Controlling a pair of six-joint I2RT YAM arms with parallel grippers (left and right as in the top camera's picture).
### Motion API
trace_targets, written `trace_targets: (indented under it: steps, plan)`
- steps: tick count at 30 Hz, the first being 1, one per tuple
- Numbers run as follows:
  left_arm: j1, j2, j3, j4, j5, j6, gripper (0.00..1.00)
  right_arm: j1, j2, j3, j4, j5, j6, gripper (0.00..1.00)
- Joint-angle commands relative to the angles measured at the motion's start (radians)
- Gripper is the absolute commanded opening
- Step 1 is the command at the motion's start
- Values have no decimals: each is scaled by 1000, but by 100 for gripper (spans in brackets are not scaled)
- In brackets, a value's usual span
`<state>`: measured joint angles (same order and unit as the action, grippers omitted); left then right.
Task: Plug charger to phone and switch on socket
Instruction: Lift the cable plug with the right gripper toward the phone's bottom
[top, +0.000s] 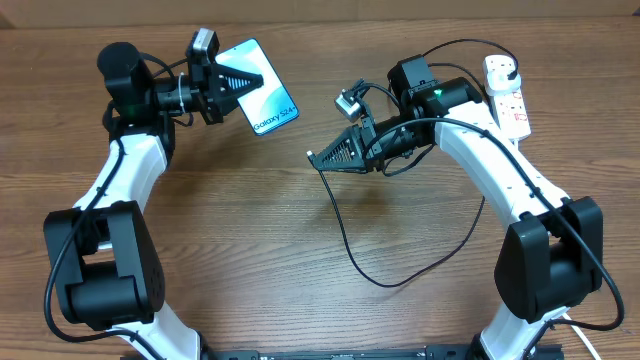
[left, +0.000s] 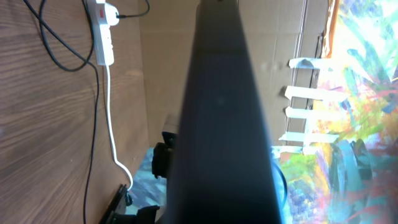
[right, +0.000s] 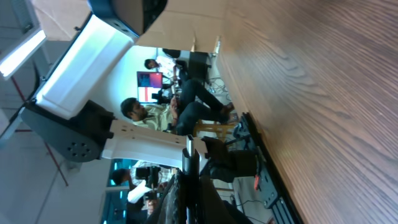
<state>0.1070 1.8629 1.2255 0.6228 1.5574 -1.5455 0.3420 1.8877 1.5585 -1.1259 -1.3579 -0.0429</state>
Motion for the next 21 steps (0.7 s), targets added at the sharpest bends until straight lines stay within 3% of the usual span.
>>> trace_targets:
  steps: [1,16,21]
  plan:
    - [-27,0,11,11,23,-10,4,1,-24,8,3,-61,-10,4]
    - [-50,0,11,10,23,-2,4,6,-24,74,26,-57,77,4]
    - [-51,0,11,10,21,1,4,6,-24,79,82,-55,181,4]
